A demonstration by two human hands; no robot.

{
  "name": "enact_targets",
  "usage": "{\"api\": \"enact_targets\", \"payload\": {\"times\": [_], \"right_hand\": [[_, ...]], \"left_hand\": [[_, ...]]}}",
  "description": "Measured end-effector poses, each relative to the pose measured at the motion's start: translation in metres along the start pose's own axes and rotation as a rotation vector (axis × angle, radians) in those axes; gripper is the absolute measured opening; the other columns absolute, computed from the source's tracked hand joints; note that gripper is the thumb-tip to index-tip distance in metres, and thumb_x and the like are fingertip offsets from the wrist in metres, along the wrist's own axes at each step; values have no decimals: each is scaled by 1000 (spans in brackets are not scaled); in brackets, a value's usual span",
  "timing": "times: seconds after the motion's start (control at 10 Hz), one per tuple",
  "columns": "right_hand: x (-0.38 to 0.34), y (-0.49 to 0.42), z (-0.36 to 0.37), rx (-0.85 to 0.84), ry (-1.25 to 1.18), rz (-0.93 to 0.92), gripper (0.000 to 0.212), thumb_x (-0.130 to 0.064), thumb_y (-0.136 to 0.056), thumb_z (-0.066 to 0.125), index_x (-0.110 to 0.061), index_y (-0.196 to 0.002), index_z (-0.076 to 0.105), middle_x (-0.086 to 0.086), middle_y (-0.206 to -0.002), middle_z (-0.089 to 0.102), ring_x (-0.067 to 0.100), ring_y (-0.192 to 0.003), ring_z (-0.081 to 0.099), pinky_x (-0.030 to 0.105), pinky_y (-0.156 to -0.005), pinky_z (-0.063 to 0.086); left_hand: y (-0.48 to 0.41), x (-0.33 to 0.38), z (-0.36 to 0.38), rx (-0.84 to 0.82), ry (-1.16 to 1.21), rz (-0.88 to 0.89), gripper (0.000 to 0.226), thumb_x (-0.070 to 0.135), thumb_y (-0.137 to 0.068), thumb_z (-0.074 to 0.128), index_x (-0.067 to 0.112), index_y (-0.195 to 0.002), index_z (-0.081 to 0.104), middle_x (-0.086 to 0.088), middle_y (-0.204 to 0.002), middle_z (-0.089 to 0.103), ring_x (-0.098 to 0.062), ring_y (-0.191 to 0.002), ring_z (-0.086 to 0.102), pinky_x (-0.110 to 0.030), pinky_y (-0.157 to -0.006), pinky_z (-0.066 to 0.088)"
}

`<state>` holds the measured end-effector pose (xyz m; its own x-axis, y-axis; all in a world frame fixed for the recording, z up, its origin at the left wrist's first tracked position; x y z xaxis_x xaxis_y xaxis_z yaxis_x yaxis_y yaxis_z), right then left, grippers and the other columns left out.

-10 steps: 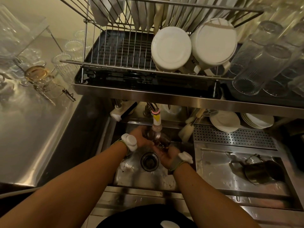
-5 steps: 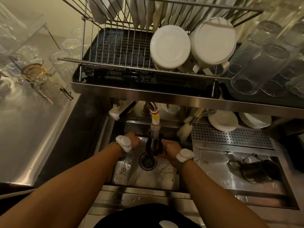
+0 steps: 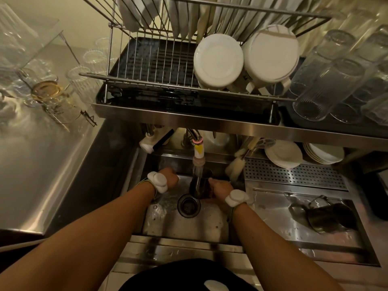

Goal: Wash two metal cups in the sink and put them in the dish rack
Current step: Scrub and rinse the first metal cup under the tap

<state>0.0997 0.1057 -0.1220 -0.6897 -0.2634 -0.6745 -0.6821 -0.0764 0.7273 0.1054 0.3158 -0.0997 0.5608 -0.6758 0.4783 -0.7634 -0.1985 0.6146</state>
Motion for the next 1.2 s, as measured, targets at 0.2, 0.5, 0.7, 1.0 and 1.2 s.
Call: {"api": "enact_targets", "payload": {"times": [0.2, 0.5, 0.7, 1.0, 1.2], "right_hand": [[16, -23, -3, -9, -33, -2, 41, -39, -91, 61, 0, -98, 72, 14, -95, 73, 34, -91, 70, 59, -92, 56], [13, -17, -2, -18, 16, 30, 22, -36, -96, 59, -22, -78, 62, 9, -88, 68, 35, -92, 69, 57, -93, 56], [8, 5, -3, 36, -174, 57, 29, -25, -105, 47, -3, -106, 66, 14, -88, 69, 38, -89, 70, 55, -78, 60], [49, 19, 28, -187, -573, 360, 29, -18, -104, 44, 0, -118, 63, 29, -96, 74, 40, -74, 76, 43, -61, 62], [66, 14, 45, -223, -726, 491, 37, -18, -106, 41, 10, -113, 64, 35, -90, 72, 40, -63, 74, 44, -54, 61]], "left_hand": [[0, -3, 3, 2, 6, -21, 37, 12, -95, 48, 0, -129, 54, -21, -132, 56, -34, -123, 52, -33, -98, 43], [2, -1, 2, 12, -48, -14, 35, 11, -95, 47, -2, -126, 56, -21, -130, 57, -34, -121, 54, -32, -96, 44], [2, 7, 0, 15, -89, 30, 34, 10, -95, 47, -1, -126, 56, -19, -130, 58, -32, -121, 54, -30, -96, 43], [1, 12, 0, -23, -116, 204, 36, 12, -100, 39, 2, -133, 47, -14, -143, 45, -25, -134, 41, -27, -109, 25], [8, 18, -59, 324, 90, 177, 40, 23, -90, 54, 18, -129, 48, -13, -121, 63, -36, -107, 61, -39, -92, 51]]}}
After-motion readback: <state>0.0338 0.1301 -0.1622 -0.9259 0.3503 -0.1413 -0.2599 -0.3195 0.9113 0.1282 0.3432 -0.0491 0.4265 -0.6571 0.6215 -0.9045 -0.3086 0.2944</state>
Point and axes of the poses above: each hand's wrist, its own y-axis away from the middle knuckle, its own z-axis out of the palm, x = y × z, the point moved 10 cm from there along -y, towards the middle knuckle
